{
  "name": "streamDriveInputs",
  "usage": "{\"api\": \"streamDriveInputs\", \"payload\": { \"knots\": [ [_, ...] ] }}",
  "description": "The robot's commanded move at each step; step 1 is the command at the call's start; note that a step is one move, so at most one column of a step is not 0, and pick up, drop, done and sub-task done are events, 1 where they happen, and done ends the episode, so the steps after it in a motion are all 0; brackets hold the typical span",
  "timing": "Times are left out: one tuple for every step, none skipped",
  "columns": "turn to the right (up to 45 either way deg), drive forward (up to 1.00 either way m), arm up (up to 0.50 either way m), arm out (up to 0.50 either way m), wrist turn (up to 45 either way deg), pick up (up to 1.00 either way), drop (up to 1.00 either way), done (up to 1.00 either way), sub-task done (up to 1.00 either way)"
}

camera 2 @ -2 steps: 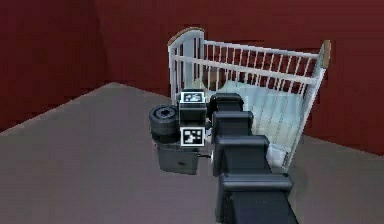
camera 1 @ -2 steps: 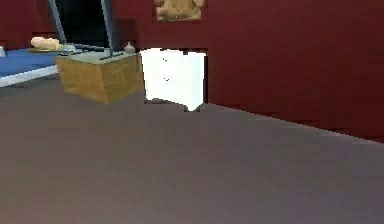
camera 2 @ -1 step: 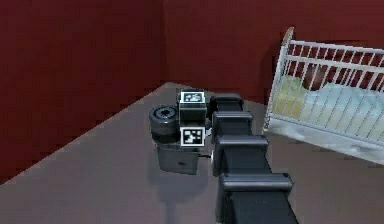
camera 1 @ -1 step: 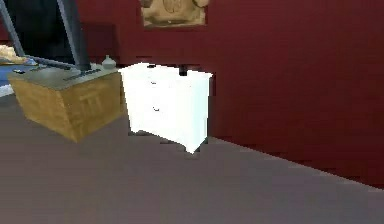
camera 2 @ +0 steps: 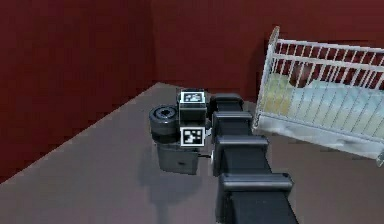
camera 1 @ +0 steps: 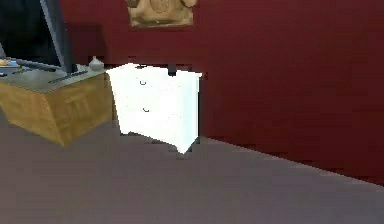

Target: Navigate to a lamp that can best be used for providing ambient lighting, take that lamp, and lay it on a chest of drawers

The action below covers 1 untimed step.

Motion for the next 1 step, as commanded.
{"api": "streamDriveInputs", "payload": {
  "knots": [
    [0.0,1.00,0.00,0.00,0.0,0.00,0.00,0.00,0.00]
  ]
}}
